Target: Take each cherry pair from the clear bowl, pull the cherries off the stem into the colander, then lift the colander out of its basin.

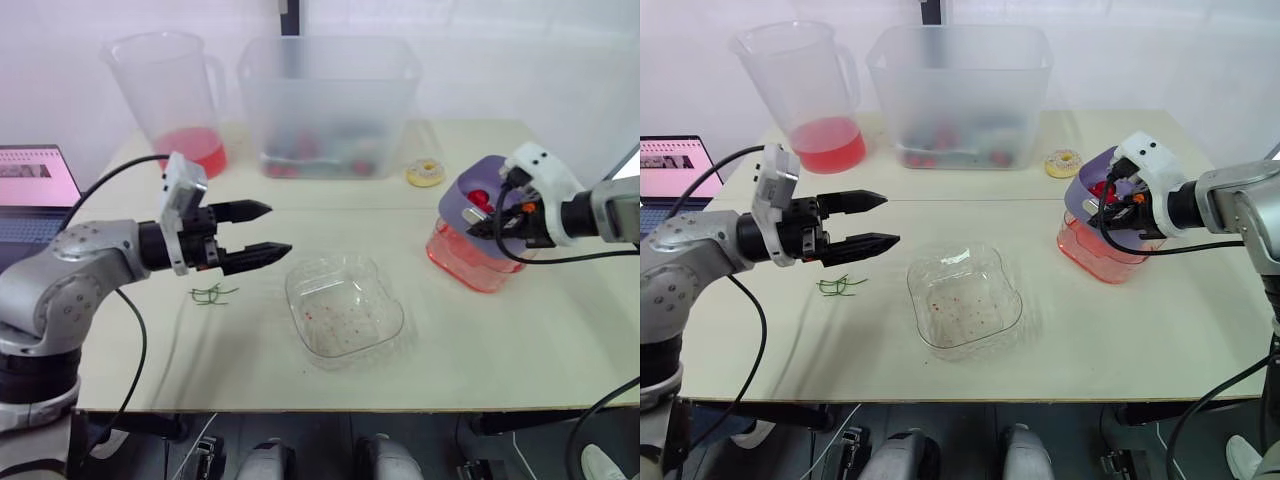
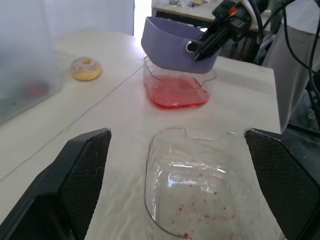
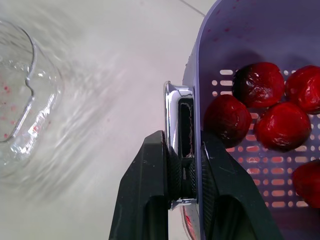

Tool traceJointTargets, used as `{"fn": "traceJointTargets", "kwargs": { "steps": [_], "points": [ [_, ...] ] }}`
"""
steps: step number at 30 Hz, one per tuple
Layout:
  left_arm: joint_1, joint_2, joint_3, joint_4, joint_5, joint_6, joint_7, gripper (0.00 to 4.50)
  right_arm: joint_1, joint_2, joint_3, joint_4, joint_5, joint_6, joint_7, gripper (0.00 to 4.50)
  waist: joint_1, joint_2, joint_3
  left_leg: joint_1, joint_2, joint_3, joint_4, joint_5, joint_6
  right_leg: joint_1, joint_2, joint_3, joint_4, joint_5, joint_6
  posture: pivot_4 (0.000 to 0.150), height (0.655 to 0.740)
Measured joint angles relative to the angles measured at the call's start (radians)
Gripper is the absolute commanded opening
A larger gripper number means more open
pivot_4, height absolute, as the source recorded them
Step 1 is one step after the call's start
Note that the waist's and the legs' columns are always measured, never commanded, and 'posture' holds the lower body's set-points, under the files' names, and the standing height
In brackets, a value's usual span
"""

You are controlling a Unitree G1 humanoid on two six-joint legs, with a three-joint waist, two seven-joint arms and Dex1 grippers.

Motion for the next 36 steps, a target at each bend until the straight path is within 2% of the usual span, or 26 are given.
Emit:
{"fn": "traceJointTargets", "kwargs": {
  "steps": [8, 13, 17, 26, 32, 34, 35, 36],
  "points": [
    [0.082, 0.006, 0.081, -0.059, -0.087, 0.046, 0.080, 4.50, -0.205, -0.006, 0.151, 0.115, -0.147, -0.186, 0.159, 0.24, -0.007, 0.000, 0.000, 0.000, 0.001, 0.000, -0.001, 0.000, 0.000, -0.001, 0.001, 0.000, 0.000, 0.000, 0.000, 0.150, 0.6863],
    [0.129, 0.009, 0.116, -0.075, -0.090, 0.042, 0.118, 4.50, -0.317, 0.142, 0.276, 0.226, -0.261, -0.410, 0.300, 0.24, -0.023, 0.000, 0.000, 0.001, 0.001, 0.000, -0.001, 0.000, 0.000, -0.001, 0.001, 0.000, 0.000, 0.000, 0.000, 0.150, 0.6863],
    [0.192, 0.028, 0.157, -0.105, -0.100, 0.042, 0.136, 4.50, -0.370, 0.290, 0.356, 0.382, -0.353, -0.589, 0.377, 0.24, -0.024, 0.000, 0.000, 0.000, 0.001, 0.000, -0.001, 0.000, 0.000, -0.001, 0.000, 0.000, -0.001, 0.000, 0.000, 0.150, 0.6863],
    [0.267, 0.047, 0.227, -0.156, -0.136, 0.045, 0.203, 4.50, -0.383, 0.544, 0.395, 0.684, -0.484, -0.851, 0.417, 0.24, -0.025, 0.000, 0.000, 0.000, 0.000, -0.002, 0.000, 0.000, -0.001, 0.000, -0.001, -0.002, 0.000, 0.000, 0.000, 0.150, 0.6863],
    [0.300, 0.080, 0.255, -0.182, -0.174, 0.049, 0.225, 4.50, -0.365, 0.615, 0.394, 0.825, -0.542, -0.950, 0.423, 0.24, -0.025, 0.000, 0.000, 0.000, 0.000, -0.002, 0.000, 0.000, -0.001, 0.000, -0.001, -0.002, 0.000, 0.000, 0.000, 0.150, 0.6863],
    [0.304, 0.081, 0.255, -0.182, -0.177, 0.049, 0.228, 4.50, -0.365, 0.626, 0.390, 0.863, -0.555, -0.955, 0.430, 1.31, -0.025, 0.000, 0.000, 0.000, 0.000, -0.002, 0.000, 0.000, -0.001, 0.000, -0.001, -0.002, 0.000, 0.000, 0.000, 0.150, 0.6863],
    [0.303, 0.081, 0.254, -0.182, -0.179, 0.047, 0.229, 4.50, -0.365, 0.637, 0.387, 0.887, -0.560, -0.957, 0.435, 1.59, -0.027, 0.000, 0.000, 0.000, 0.000, -0.002, 0.000, 0.000, -0.001, 0.000, -0.001, -0.002, 0.000, 0.000, 0.000, 0.150, 0.6863],
    [0.303, 0.081, 0.254, -0.182, -0.181, 0.045, 0.229, 4.50, -0.365, 0.643, 0.385, 0.904, -0.565, -0.960, 0.438, 2.07, -0.028, 0.000, 0.000, 0.000, 0.000, -0.002, 0.000, 0.000, -0.001, 0.000, -0.001, -0.002, 0.000, 0.000, 0.000, 0.150, 0.6863]
  ]
}}
